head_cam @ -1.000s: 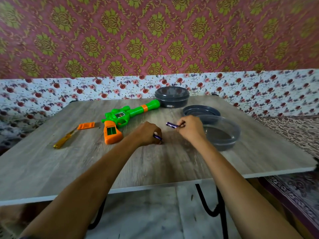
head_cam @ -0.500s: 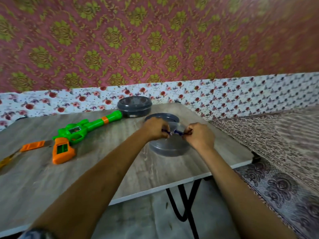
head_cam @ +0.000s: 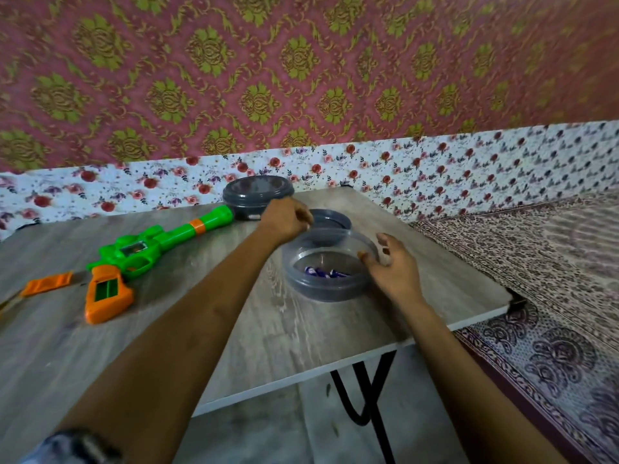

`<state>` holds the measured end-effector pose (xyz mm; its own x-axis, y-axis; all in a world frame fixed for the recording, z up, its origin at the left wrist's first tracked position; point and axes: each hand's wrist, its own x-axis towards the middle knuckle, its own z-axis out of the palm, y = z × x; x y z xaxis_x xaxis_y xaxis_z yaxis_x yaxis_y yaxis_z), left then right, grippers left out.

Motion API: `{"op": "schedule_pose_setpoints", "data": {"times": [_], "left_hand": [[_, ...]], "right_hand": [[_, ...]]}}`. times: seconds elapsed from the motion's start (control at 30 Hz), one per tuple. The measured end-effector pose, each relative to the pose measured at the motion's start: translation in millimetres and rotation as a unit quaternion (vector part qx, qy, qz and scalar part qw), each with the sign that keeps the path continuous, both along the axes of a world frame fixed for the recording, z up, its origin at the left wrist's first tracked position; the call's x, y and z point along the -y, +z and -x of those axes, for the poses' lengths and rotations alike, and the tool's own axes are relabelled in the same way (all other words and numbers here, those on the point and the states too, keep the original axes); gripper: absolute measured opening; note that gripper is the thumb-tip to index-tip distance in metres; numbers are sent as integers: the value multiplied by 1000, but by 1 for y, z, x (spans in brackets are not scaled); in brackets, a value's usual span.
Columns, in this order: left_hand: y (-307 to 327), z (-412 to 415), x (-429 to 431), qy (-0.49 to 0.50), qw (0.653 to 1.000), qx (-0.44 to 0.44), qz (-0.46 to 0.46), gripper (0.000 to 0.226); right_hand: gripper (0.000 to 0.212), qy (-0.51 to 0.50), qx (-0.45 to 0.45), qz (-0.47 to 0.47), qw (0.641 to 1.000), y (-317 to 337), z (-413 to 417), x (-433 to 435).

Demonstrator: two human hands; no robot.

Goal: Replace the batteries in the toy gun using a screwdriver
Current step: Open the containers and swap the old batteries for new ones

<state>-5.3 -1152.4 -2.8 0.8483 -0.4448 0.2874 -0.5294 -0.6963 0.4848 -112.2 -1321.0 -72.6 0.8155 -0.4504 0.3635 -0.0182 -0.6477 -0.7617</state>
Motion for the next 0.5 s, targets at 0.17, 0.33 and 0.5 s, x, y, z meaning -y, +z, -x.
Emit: {"op": "schedule_pose_setpoints", "data": {"times": [0.17, 0.33, 0.5], "left_hand": [[-15, -34, -13, 35, 998, -21, -45, 30], [-37, -55, -19, 2, 995, -22, -94, 34], [-53, -65, -9, 23, 991, 20, -127, 24]], "right_hand": [[41, 35, 10, -116, 993, -14, 2, -3], [38, 37, 24, -135, 990, -16, -5, -1], [39, 33, 28, -139, 989, -17, -7, -2]]}}
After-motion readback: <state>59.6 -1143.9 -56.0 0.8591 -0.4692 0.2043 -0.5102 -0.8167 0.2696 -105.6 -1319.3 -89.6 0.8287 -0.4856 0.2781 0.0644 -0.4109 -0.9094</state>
